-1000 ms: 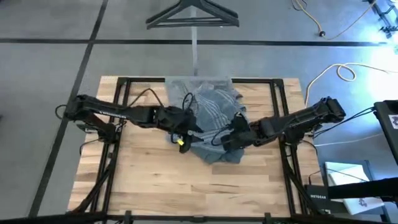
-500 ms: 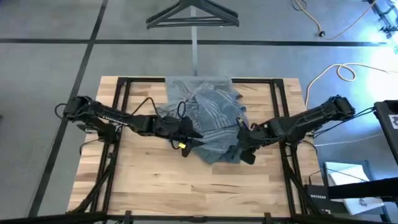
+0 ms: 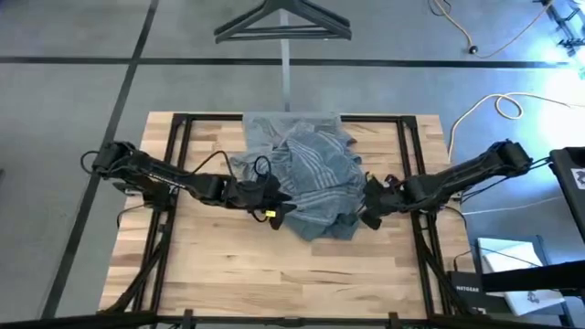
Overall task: Unhang clothes
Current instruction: Hang the hanger
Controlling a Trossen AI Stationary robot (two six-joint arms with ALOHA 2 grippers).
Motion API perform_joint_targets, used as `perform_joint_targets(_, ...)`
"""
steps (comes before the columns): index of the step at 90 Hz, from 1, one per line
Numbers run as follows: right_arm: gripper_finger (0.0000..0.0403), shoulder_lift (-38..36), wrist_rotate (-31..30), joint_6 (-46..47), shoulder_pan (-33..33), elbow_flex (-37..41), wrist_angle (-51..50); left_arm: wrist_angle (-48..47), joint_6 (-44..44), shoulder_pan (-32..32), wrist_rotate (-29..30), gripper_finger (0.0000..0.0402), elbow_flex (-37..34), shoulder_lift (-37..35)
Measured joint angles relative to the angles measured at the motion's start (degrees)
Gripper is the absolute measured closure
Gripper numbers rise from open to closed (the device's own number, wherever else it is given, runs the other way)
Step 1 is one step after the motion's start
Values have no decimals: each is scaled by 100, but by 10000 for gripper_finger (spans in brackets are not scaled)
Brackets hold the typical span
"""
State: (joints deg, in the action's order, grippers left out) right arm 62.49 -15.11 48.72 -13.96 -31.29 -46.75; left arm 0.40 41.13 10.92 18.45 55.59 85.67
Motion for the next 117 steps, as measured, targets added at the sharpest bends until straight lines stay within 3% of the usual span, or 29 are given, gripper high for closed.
perform_joint_targets(13, 403, 388, 213, -22, 590, 112, -36, -405, 253, 88, 17, 237, 0, 2)
perform_joint_targets(28, 403, 793, 400, -1272, 1297, 114, 1009, -574, 377, 228, 171, 237, 0, 4)
perform_joint_targets(43, 403, 1263, 1858, -2283, 1687, -83, 2787, -570, 349, 299, 236, 237, 0, 4)
perform_joint_targets(59, 403, 1908, 2764, -2732, 1559, -806, 4508, -351, 96, 281, 266, 237, 0, -15)
perform_joint_targets(71, 403, 2324, 4055, -2590, 1195, -1186, 5525, -286, -432, 83, 980, 238, 108, -149)
perform_joint_targets(81, 403, 2392, 4525, -2614, 746, -1209, 5112, -142, -825, -151, 1850, 238, 177, -383)
perform_joint_targets(90, 403, 2351, 4616, -2632, 407, -1211, 4396, 215, -1506, -437, 2022, 238, 175, -446)
perform_joint_targets(95, 403, 2282, 4678, -2643, 275, -1209, 4045, 494, -2054, -688, 1678, 238, 173, -419)
perform_joint_targets(103, 403, 2043, 4639, -2608, 80, -1209, 3584, 1116, -2881, -1255, 564, 238, 186, -138)
perform_joint_targets(110, 403, 1830, 4557, -2403, -11, -1211, 3254, 1208, -2798, -1708, -113, 238, 171, 133)
perform_joint_targets(117, 403, 1530, 4287, -2193, 20, -1209, 2781, 1230, -2433, -2051, -266, 238, 164, 386)
